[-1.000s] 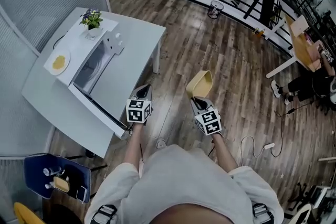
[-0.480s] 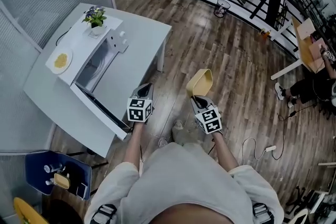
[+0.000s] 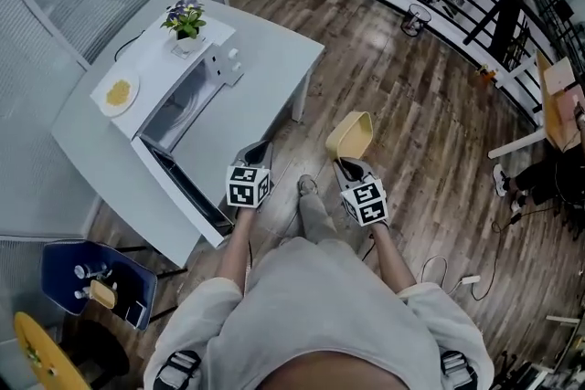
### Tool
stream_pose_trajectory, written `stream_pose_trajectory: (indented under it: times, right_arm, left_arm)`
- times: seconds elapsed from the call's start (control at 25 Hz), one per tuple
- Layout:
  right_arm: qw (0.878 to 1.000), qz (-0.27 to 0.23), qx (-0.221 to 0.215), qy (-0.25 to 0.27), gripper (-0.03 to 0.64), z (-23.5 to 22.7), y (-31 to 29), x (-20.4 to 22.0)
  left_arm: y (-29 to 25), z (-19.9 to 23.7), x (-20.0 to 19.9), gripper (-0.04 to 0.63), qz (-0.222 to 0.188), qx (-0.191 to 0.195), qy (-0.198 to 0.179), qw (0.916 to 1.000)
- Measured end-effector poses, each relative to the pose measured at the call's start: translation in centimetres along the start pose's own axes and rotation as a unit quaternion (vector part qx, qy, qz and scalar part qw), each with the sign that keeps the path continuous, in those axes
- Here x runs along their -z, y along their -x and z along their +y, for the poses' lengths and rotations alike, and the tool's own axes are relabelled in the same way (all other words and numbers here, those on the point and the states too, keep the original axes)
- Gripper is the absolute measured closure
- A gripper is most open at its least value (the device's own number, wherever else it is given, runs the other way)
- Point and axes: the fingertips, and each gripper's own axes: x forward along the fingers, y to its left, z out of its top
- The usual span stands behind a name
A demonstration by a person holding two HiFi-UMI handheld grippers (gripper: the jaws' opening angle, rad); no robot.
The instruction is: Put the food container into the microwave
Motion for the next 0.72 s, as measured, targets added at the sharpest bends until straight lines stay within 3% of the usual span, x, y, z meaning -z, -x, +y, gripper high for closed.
stream_pose_trajectory:
  times: [0.32,0.72]
  right_arm:
    - [0.995,-0.001,-0.088,0.047,0.589,-0.8,-6.4,-3.7]
    - [0.975,-0.004,-0.196,0.103,0.589,1.1,-13.2,-7.6]
  left_arm:
    - [-0.4,3.7,-0.4,0.584,-0.005,-0.07,0.046,0.9965]
    - [1.6,9.6,0.4,0.584,-0.004,-0.172,0.103,0.9797]
